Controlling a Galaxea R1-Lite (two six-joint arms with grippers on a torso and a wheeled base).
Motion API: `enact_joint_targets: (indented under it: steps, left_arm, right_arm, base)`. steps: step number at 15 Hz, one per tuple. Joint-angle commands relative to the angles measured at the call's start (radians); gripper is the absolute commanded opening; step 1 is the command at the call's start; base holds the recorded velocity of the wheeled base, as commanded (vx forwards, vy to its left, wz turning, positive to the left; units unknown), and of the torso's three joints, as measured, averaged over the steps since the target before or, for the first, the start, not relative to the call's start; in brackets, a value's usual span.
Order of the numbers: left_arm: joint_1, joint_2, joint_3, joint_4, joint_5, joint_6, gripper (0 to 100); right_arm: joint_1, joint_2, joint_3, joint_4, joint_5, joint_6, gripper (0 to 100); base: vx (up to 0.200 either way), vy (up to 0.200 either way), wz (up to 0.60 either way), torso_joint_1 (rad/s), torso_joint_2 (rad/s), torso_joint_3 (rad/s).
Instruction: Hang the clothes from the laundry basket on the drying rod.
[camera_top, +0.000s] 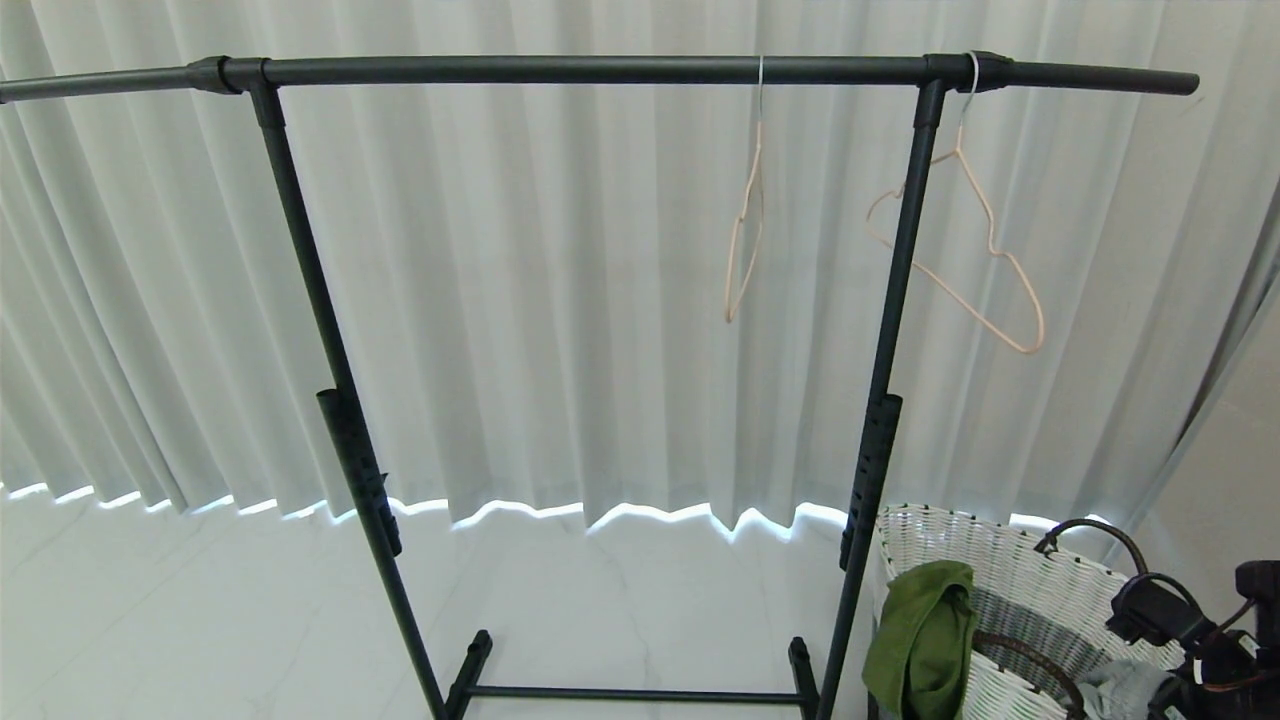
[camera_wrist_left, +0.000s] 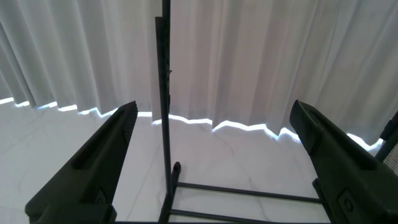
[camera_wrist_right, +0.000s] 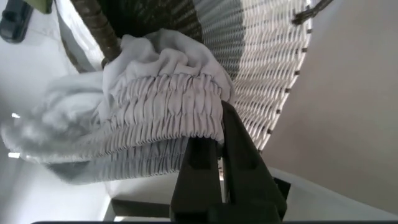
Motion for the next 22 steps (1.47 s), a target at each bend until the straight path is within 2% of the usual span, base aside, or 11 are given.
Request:
enact_joint_targets:
  steps: [1, 5, 7, 11, 12, 13, 14, 16, 22]
  left_arm:
    - [0.0, 0.0, 0.0, 0.0, 0.0, 0.0, 100]
    - [0.0, 0.0, 0.0, 0.0, 0.0, 0.0, 100]
    - [0.0, 0.0, 0.0, 0.0, 0.0, 0.0, 100]
    - [0.0, 0.0, 0.0, 0.0, 0.0, 0.0, 100]
    - [0.0, 0.0, 0.0, 0.0, 0.0, 0.0, 100]
    - [0.0, 0.0, 0.0, 0.0, 0.0, 0.0, 100]
    - [0.0, 0.0, 0.0, 0.0, 0.0, 0.0, 100]
    - [0.0, 0.0, 0.0, 0.0, 0.0, 0.0, 100]
    - [0.0, 0.0, 0.0, 0.0, 0.0, 0.007, 100]
  right_arm:
    - [0.0, -0.069, 0.031, -0.006, 0.001, 0.003, 0]
    - [0.001, -0.306, 0.106, 0.037, -0.004, 0.014, 0]
    - [0.004, -0.48, 0.042, 0.236, -0.004, 0.014, 0]
    - [0.004, -0.856, -0.324, 1.006, -0.001, 0.016, 0]
    - [0.009, -0.953, -0.457, 1.25, 0.004, 0.031, 0]
    - [0.021, -1.007, -0.538, 1.378, 0.007, 0.059, 0]
    - [0.037, -1.045, -0.595, 1.44, 0.014, 0.092, 0]
    - [0.055, -1.096, -0.65, 1.454, 0.014, 0.126, 0]
    - [0.055, -1.192, -0.65, 1.456, 0.014, 0.137, 0]
  base:
    - [0.0, 0.0, 0.0, 0.0, 0.0, 0.0]
    - [0.0, 0.0, 0.0, 0.0, 0.0, 0.0]
    - [0.0, 0.0, 0.0, 0.0, 0.0, 0.0]
    - [0.0, 0.0, 0.0, 0.0, 0.0, 0.0]
    - [0.0, 0.0, 0.0, 0.0, 0.0, 0.0]
    - [0.0, 0.0, 0.0, 0.0, 0.0, 0.0]
    - [0.0, 0.0, 0.0, 0.0, 0.0, 0.0]
    - [0.0, 0.0, 0.0, 0.0, 0.0, 0.0]
    - [0.0, 0.0, 0.0, 0.0, 0.0, 0.0]
